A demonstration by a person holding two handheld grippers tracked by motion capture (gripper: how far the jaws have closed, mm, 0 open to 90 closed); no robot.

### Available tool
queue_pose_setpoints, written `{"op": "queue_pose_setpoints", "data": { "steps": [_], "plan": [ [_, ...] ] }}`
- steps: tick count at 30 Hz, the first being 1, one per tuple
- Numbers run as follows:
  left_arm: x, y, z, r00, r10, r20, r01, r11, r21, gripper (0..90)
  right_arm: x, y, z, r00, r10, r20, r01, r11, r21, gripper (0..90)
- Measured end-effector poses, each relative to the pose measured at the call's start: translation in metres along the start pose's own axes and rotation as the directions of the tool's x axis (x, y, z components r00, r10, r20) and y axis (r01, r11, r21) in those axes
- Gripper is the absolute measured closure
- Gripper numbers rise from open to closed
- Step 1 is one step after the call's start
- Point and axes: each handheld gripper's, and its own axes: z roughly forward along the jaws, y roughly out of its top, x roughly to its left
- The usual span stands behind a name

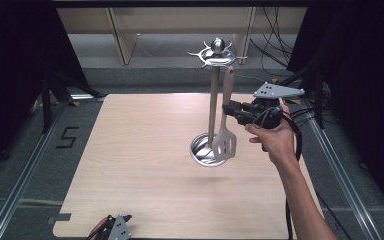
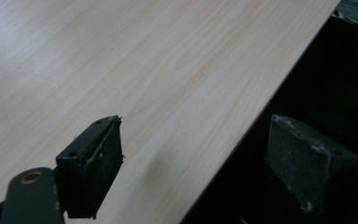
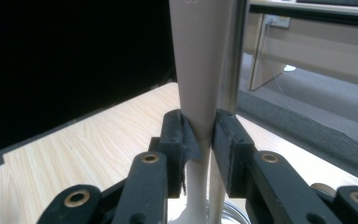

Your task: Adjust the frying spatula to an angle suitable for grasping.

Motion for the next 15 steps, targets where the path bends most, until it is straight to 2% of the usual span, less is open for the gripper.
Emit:
{"op": "queue_pose_setpoints", "data": {
  "steps": [1, 2, 4, 5, 6, 7, 8, 9, 11, 15],
  "plan": [
    [0.0, 0.0, 0.0, 1.0, 0.009, -0.003, -0.009, 0.9999, 0.009, 17.7, 0.0, -0.002, -0.001, 1.0, 0.003, 0.008, -0.003, 1.0, -0.014, 74.2],
    [0.0, 0.0, 0.0, 1.0, 0.009, -0.003, -0.009, 0.9999, 0.009, 17.7, 0.001, -0.003, -0.002, 0.9995, 0.03, 0.006, -0.03, 0.999, -0.014, 73.9],
    [0.0, 0.0, 0.0, 0.9999, 0.014, -0.009, -0.014, 0.9999, 0.004, 17.7, 0.0, -0.005, -0.006, 0.9998, 0.016, -0.011, -0.016, 0.999, -0.031, 73.5],
    [0.001, 0.0, 0.001, 1.0, 0.003, 0.001, -0.003, 1.0, 0.0, 17.7, 0.001, -0.006, -0.01, 0.9989, 0.044, -0.016, -0.045, 0.999, -0.031, 72.7],
    [0.001, 0.0, 0.001, 1.0, 0.003, 0.001, -0.003, 1.0, 0.0, 17.7, 0.001, -0.006, -0.01, 0.9989, 0.044, -0.016, -0.045, 0.999, -0.031, 72.7],
    [0.001, -0.001, 0.001, 1.0, -0.009, 0.003, 0.009, 0.9999, -0.009, 17.7, 0.002, -0.008, -0.017, 0.9983, 0.055, -0.018, -0.056, 0.997, -0.059, 71.3],
    [0.001, -0.001, 0.001, 0.9999, -0.016, -0.002, 0.016, 0.9999, -0.006, 17.7, 0.001, -0.009, -0.018, 0.9993, 0.034, -0.016, -0.035, 0.996, -0.077, 71.3],
    [0.002, -0.001, 0.0, 0.9999, 0.008, -0.015, -0.007, 1.0, 0.006, 17.7, 0.001, -0.011, -0.023, 0.9996, 0.025, -0.015, -0.026, 0.997, -0.079, 71.3],
    [0.002, -0.001, 0.001, 0.9998, 0.01, -0.015, -0.01, 0.9999, 0.009, 17.7, 0.003, -0.016, -0.027, 0.9988, 0.037, -0.033, -0.04, 0.995, -0.092, 70.4],
    [0.002, -0.001, 0.001, 0.9997, 0.019, -0.014, -0.019, 0.9998, 0.008, 17.7, 0.004, -0.027, -0.035, 0.9982, 0.051, -0.032, -0.054, 0.994, -0.098, 69.0]
  ]
}}
